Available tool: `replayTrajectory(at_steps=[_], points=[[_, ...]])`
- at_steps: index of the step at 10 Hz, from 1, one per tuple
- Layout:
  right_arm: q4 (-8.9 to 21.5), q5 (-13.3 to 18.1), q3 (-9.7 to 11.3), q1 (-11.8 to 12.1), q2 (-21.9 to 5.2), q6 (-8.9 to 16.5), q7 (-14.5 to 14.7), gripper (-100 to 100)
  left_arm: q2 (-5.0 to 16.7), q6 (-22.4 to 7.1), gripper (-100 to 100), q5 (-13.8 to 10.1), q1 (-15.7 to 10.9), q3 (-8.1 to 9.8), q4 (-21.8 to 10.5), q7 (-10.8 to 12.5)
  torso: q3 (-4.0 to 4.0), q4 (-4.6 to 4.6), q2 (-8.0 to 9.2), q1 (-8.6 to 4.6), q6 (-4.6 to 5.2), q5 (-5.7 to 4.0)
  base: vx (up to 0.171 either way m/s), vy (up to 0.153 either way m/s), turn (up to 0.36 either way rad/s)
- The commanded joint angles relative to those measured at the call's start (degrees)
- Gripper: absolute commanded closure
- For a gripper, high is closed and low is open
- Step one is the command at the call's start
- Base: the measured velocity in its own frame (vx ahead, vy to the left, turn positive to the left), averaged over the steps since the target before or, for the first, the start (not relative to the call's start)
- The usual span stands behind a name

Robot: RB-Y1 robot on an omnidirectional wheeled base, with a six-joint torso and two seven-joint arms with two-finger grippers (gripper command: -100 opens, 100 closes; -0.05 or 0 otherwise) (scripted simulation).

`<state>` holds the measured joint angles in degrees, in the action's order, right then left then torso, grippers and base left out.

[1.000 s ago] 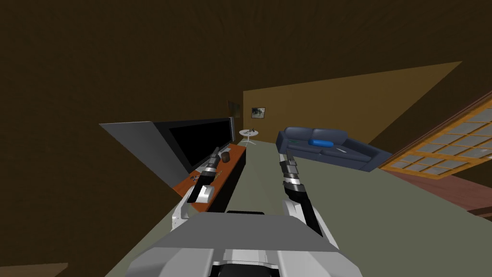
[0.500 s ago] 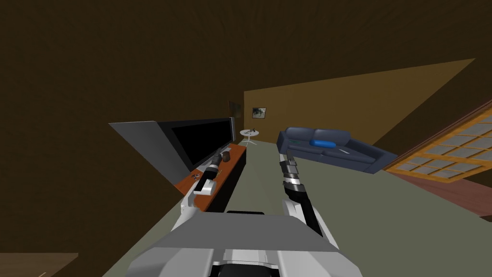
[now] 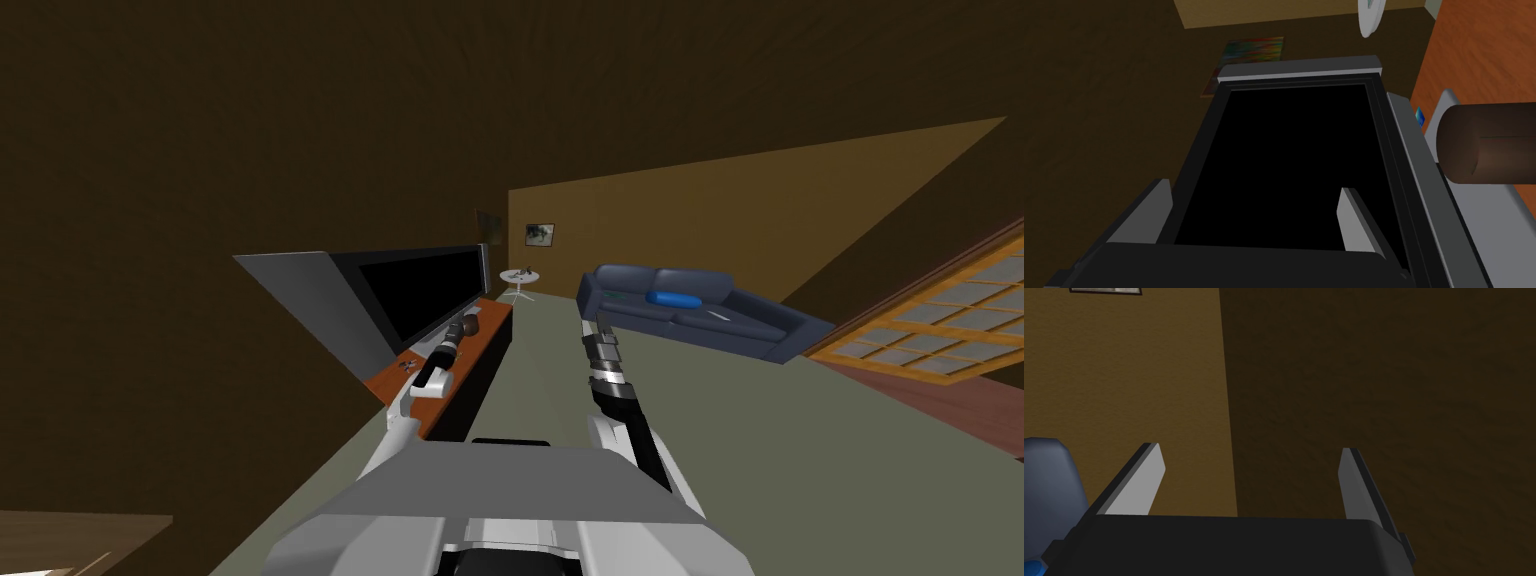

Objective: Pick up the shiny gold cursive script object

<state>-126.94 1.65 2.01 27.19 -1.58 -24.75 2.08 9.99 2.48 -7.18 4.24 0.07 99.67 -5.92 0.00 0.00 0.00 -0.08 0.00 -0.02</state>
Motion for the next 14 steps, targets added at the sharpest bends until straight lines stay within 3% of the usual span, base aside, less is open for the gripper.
replayTrajectory(at_steps=[1, 2, 5, 10, 11, 12, 13, 14], points=[[0.0, 0.0, 0.0, 0.0, 0.0, 0.0, 0.0, 0, 0.2, -2.9, -100, -1.2, -2.2, 0.60, -2.9, 0.0, 0.00, 0.00, 0.00, 0.00, 0.00, 0.00, -0.004, -0.027, 0.023], [0.0, 0.0, 0.0, 0.0, 0.0, 0.0, 0.0, 0, 0.2, -2.9, -100, -1.2, -2.2, 0.60, -3.7, 0.0, -0.01, 0.00, -0.02, -0.03, 0.01, 0.00, -0.001, -0.025, 0.007], [0.0, 0.0, 0.0, 0.0, 0.0, 0.0, 0.0, 0, 0.5, -7.5, -100, -3.0, -5.8, 1.65, -9.2, -0.1, -0.02, -0.01, -0.03, -0.01, 0.00, 0.00, 0.002, -0.025, 0.013], [0.0, 0.0, 0.0, 0.0, 0.0, 0.0, 0.0, 0, 0.7, -12.6, -100, -4.6, -9.3, 2.79, -16.1, 0.0, -0.04, -0.02, -0.08, 0.00, 0.00, 0.00, 0.009, -0.023, 0.005], [0.0, 0.0, 0.0, 0.0, 0.0, 0.0, 0.0, 0, 0.8, -14.4, -100, -5.3, -10.9, 3.40, -19.2, 0.1, -0.04, -0.02, -0.07, 0.01, 0.00, 0.00, 0.016, -0.020, 0.001], [0.0, 0.0, 0.0, 0.0, 0.0, 0.0, 0.0, 0, 0.8, -15.0, -100, -5.3, -10.9, 3.40, -19.2, 0.1, -0.05, -0.02, -0.08, 0.00, 0.00, 0.00, 0.016, -0.019, -0.001], [0.0, 0.0, 0.0, 0.0, 0.0, 0.0, 0.0, 0, 1.0, -17.1, -100, -6.0, -12.5, 4.02, -21.7, 0.3, -0.04, -0.02, -0.07, 0.01, -0.01, 0.00, 0.027, -0.018, -0.001], [0.0, 0.0, 0.0, 0.0, 0.0, 0.0, 0.0, 0, 1.0, -17.4, -100, -6.0, -12.5, 4.02, -22.3, 0.3, -0.07, -0.02, -0.12, 0.01, 0.00, 0.00, 0.022, -0.018, -0.005]])
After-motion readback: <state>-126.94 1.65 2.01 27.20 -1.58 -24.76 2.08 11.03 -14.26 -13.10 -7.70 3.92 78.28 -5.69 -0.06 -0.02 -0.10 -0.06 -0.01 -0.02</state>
